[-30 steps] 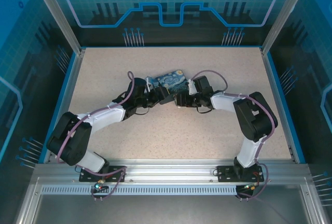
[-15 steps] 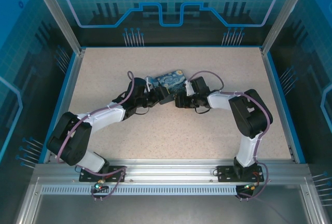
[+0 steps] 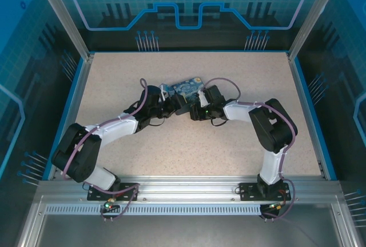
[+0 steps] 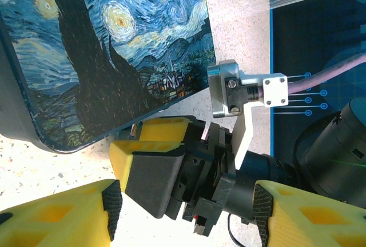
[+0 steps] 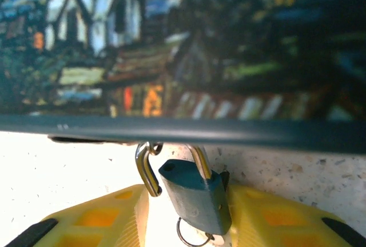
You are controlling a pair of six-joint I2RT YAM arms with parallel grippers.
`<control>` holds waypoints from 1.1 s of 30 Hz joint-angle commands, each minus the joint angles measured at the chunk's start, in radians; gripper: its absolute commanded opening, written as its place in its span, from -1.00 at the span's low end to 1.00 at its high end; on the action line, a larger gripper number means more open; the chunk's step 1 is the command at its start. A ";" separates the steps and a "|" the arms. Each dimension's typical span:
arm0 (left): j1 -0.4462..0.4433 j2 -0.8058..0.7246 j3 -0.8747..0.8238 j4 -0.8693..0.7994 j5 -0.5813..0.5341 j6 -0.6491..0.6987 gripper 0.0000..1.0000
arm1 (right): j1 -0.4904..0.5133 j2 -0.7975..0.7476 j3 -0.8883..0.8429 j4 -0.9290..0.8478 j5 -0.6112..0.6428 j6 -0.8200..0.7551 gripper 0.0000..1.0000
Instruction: Unlock the padlock with the key
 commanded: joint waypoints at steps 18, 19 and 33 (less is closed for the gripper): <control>0.038 0.008 -0.003 0.007 0.001 0.006 0.28 | 0.006 -0.014 -0.021 -0.021 0.022 0.004 -0.49; 0.040 0.008 -0.002 0.001 -0.001 0.010 0.28 | 0.004 -0.015 -0.021 -0.020 0.019 0.005 -0.51; 0.048 0.009 0.081 -0.194 -0.161 0.153 0.31 | -0.020 -0.048 -0.037 -0.018 -0.023 0.033 -0.78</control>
